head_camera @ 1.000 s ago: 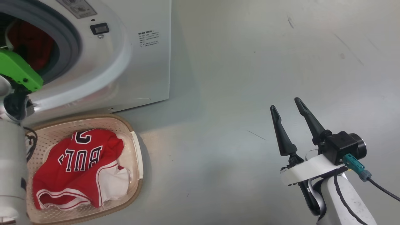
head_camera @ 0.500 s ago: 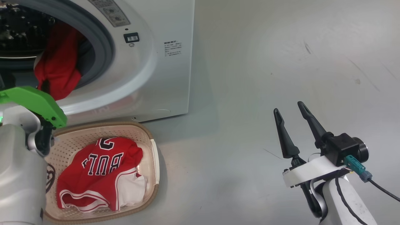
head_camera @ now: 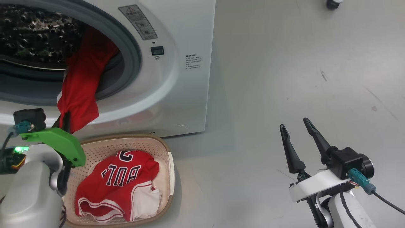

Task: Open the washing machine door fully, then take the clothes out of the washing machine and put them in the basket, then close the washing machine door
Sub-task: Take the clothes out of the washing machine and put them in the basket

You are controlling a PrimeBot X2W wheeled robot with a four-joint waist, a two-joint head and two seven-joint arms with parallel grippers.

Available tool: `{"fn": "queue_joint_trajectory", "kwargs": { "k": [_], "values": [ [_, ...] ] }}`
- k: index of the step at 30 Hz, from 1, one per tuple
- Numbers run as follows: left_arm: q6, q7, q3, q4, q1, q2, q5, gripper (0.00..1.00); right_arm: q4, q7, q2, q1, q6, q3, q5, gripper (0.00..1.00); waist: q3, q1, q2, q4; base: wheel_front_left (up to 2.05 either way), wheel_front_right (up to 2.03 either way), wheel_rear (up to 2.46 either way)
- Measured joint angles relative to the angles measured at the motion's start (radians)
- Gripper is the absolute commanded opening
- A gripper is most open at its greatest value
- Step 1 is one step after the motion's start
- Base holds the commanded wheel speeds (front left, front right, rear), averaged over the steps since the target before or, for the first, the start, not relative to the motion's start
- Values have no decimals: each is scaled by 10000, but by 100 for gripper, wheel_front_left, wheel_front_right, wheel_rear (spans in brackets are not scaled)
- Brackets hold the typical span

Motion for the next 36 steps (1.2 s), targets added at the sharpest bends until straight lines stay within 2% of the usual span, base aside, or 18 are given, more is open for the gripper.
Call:
{"fn": "queue_joint_trajectory", "kwargs": {
  "k": [5, 13, 22, 29, 36],
  "values": [
    [0, -918, -309, -679, 437, 23, 222, 0, 21, 0, -2, 118, 2, -8, 0, 100, -307, 0, 0, 202, 0, 0, 0],
    [0, -2754, -272, -1764, 1088, 215, 543, 0, 117, 0, 0, 374, 2, 0, 0, 100, -753, 0, 0, 436, 0, 0, 0],
    [0, -2771, -8, -3112, 1817, 238, 861, 0, 161, 0, -6, 596, 4, 52, 0, 100, -1169, 0, 0, 598, 0, 0, 0],
    [25, -2742, 907, -5973, 1899, 316, 1501, 0, 165, 0, -12, 612, 6, 121, 0, 100, -1294, 0, 0, 626, 0, 0, 0],
    [25, -2752, 1333, -7664, 2440, 123, 1927, 0, 159, 0, -21, 614, 13, 142, 0, 100, -1309, 0, 0, 620, 0, 0, 0]
  ]
}}
